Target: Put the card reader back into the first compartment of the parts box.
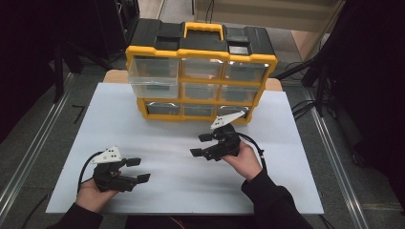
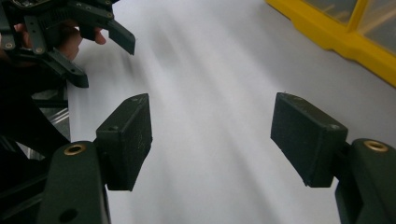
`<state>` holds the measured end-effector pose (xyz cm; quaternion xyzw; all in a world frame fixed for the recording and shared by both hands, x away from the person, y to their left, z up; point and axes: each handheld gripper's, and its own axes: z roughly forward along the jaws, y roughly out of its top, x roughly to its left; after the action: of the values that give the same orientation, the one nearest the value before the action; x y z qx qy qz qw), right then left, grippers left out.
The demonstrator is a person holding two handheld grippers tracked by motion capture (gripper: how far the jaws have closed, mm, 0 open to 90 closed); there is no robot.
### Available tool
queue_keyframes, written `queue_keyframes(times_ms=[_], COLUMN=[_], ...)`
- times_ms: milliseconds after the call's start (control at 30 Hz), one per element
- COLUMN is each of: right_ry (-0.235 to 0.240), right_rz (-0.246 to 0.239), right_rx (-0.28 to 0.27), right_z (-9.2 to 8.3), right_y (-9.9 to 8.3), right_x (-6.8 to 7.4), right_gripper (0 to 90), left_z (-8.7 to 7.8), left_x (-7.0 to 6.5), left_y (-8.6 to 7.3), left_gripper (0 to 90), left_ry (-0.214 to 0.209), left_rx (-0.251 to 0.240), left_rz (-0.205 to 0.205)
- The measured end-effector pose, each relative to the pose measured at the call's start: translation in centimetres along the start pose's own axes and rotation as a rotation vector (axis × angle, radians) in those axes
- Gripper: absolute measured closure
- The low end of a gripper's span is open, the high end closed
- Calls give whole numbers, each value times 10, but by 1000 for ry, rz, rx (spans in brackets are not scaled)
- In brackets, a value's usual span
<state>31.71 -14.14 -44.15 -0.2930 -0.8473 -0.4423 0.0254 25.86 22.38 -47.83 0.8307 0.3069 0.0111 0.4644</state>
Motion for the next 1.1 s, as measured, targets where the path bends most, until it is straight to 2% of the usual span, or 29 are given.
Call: queue_keyframes(times_ms=[233,433,567,1100], right_ry=[-26,-31,-54,-92], right_rz=[10,34,50,103], right_rx=[11,-8,-32,-41], right_z=[-3,-12,-16,-36], right_y=[-19,-37,-49,-86], right_x=[-1,-1,-1,-4], right_gripper=[270,259,249,233], left_z=[0,0,0,1], left_x=[-1,-1,-1,-1], left_y=[0,0,1,0], left_gripper=[262,262,262,262], left_ry=[-2,-1,-2,-1], left_rx=[0,3,2,4], left_rz=[2,4,3,2])
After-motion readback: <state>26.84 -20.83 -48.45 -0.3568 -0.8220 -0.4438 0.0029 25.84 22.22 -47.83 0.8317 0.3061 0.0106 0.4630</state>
